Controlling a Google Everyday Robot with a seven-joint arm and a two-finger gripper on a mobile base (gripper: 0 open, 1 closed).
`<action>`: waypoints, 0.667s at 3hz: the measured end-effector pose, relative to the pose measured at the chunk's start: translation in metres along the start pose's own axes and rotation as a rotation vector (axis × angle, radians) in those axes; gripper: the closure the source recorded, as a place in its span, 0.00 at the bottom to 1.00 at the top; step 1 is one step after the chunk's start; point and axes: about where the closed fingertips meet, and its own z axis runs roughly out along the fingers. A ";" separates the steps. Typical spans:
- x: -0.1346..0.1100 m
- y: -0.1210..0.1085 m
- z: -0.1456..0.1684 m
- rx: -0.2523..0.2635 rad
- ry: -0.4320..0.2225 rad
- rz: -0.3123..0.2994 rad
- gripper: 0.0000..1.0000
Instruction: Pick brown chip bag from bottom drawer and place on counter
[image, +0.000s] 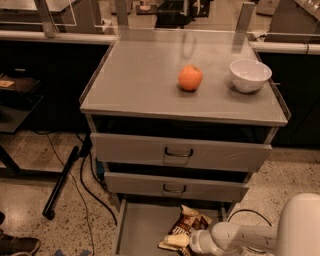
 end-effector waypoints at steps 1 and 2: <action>-0.012 0.004 0.016 0.002 -0.010 0.026 0.00; -0.020 0.003 0.031 0.022 -0.017 0.039 0.00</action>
Offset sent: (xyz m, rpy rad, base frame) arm 0.0418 0.0227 -0.0285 -0.0341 0.0100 -0.0725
